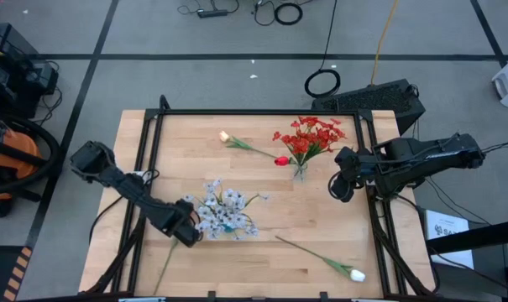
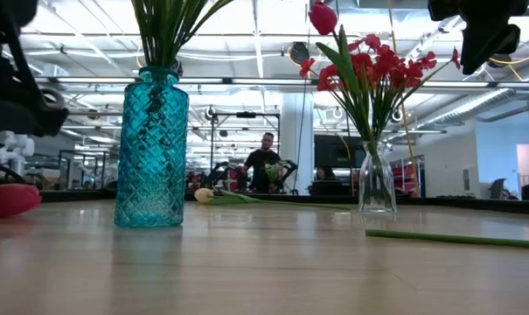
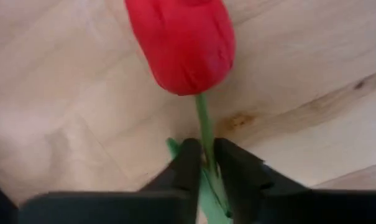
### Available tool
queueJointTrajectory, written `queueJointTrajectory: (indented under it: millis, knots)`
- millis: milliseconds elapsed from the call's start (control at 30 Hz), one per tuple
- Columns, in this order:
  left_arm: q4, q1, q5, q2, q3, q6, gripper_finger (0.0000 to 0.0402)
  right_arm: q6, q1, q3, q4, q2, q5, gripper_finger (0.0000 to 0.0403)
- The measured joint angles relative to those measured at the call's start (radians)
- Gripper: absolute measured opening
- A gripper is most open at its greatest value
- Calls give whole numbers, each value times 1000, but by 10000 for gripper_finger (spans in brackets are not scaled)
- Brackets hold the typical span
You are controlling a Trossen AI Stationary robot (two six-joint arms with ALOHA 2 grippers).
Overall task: Sort flowers into vase by color
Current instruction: Put the red flower into the transparent flower vase
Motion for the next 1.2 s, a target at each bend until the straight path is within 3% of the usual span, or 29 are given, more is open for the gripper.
queueJointTrajectory:
  millis: [67, 233, 367, 633, 833, 1033, 1200]
  knots:
    - [0, -25, -9, -23, 0, -34, 16, 0, 0, 0, 0, 0, 0, 109]
    - [-87, -86, 44, -126, 40, -79, 13, 2, 0, 0, 0, 0, 0, 109]
    - [-237, -130, -14, -229, 103, -157, 12, 3, 0, 0, 7, 0, 1, 109]
    - [-630, -157, -458, -405, 250, -243, 11, -2, 0, -1, 80, 0, 5, 109]
    - [-758, -111, -871, -503, 269, -237, 10, -43, 0, -1, 181, 5, 55, 109]
    - [-713, -12, -1192, -588, 268, 64, 10, -75, 0, -1, 249, 10, 60, 109]
    - [-570, 99, -1285, -660, 273, 343, 10, -85, 0, -1, 385, 10, 60, 109]
